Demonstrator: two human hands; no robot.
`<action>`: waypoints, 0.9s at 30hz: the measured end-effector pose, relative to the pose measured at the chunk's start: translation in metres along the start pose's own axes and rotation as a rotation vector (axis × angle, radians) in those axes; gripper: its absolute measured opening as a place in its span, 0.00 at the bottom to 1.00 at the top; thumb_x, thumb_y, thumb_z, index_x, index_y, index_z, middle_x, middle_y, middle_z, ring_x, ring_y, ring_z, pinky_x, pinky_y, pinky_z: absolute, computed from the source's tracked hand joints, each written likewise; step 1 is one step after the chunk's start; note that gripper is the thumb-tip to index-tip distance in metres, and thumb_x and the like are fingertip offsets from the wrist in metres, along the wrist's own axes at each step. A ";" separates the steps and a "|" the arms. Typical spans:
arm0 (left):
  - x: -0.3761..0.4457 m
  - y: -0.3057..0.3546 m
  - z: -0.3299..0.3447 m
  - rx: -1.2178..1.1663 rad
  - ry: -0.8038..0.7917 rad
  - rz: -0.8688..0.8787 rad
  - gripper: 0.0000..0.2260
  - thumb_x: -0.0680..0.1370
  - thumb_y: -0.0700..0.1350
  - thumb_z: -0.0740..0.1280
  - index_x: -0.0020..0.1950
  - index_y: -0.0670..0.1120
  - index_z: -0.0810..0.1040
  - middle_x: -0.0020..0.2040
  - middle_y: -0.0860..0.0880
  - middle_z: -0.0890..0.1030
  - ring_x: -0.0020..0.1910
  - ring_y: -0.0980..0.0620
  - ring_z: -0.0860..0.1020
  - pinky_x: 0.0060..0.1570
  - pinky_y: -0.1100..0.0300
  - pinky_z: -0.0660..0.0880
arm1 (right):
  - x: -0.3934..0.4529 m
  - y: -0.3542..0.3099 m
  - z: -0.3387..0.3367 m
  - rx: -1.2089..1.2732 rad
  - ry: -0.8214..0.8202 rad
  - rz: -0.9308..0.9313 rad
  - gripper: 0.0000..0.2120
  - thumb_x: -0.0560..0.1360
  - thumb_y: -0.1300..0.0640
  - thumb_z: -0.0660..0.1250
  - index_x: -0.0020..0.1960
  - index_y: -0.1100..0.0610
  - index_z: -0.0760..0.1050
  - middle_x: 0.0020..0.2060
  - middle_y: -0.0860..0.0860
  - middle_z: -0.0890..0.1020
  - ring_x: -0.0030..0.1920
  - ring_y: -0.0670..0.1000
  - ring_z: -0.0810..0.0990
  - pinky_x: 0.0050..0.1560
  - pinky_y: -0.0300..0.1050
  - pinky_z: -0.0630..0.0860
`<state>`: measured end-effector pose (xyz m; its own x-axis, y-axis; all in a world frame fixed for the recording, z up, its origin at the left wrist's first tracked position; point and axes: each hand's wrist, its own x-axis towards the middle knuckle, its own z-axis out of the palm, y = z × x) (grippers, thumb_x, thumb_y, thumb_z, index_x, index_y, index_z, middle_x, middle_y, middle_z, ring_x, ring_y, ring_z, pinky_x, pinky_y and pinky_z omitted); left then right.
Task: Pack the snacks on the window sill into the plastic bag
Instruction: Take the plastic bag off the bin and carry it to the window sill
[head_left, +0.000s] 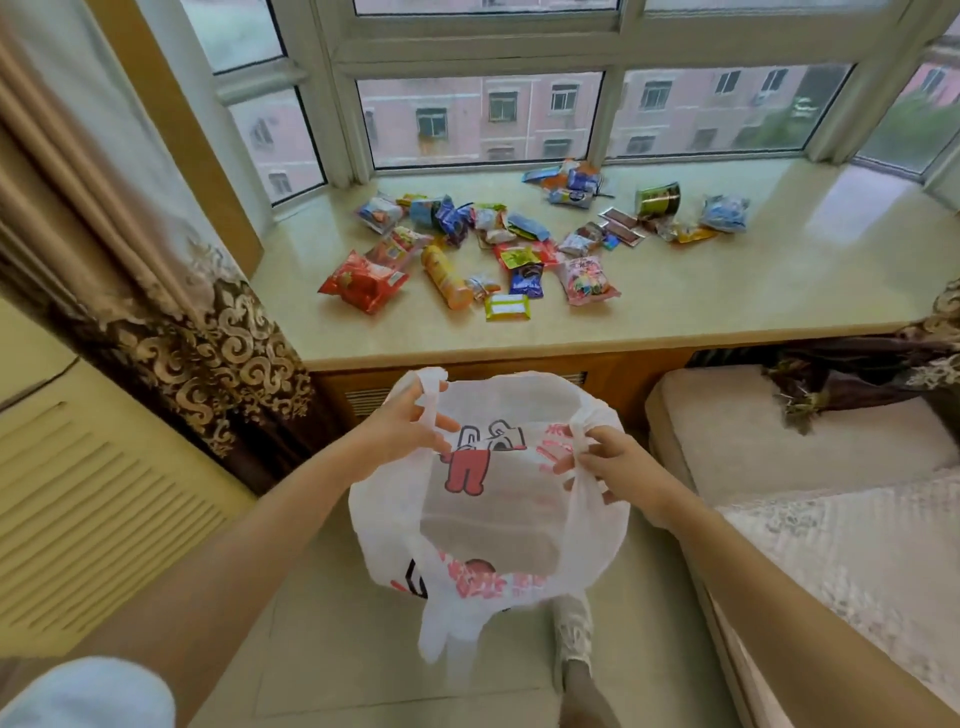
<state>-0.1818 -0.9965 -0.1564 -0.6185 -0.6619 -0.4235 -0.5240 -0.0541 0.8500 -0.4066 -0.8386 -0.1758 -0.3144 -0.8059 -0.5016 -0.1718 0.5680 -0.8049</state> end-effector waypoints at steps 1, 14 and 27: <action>0.015 0.007 -0.004 -0.013 0.023 -0.018 0.33 0.72 0.34 0.72 0.72 0.53 0.63 0.62 0.48 0.76 0.50 0.59 0.79 0.35 0.72 0.73 | 0.020 -0.007 -0.009 -0.012 -0.010 -0.007 0.13 0.81 0.60 0.58 0.64 0.51 0.70 0.48 0.50 0.84 0.47 0.52 0.83 0.51 0.55 0.81; 0.173 0.096 -0.107 -0.178 0.320 -0.058 0.29 0.74 0.35 0.70 0.70 0.54 0.66 0.53 0.49 0.83 0.50 0.48 0.83 0.46 0.57 0.78 | 0.240 -0.161 -0.100 -0.053 -0.259 -0.082 0.15 0.81 0.64 0.56 0.62 0.49 0.69 0.46 0.51 0.84 0.46 0.54 0.84 0.49 0.58 0.81; 0.307 0.164 -0.303 -0.097 0.388 0.096 0.24 0.78 0.37 0.67 0.71 0.53 0.66 0.52 0.52 0.84 0.47 0.50 0.84 0.59 0.51 0.75 | 0.415 -0.340 -0.067 -0.036 -0.282 -0.212 0.14 0.81 0.64 0.57 0.63 0.51 0.70 0.48 0.52 0.84 0.46 0.56 0.84 0.43 0.55 0.81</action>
<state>-0.2804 -1.4351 -0.0519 -0.3858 -0.8991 -0.2068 -0.4053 -0.0362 0.9135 -0.5414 -1.3554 -0.0891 0.0011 -0.9179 -0.3968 -0.2396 0.3850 -0.8913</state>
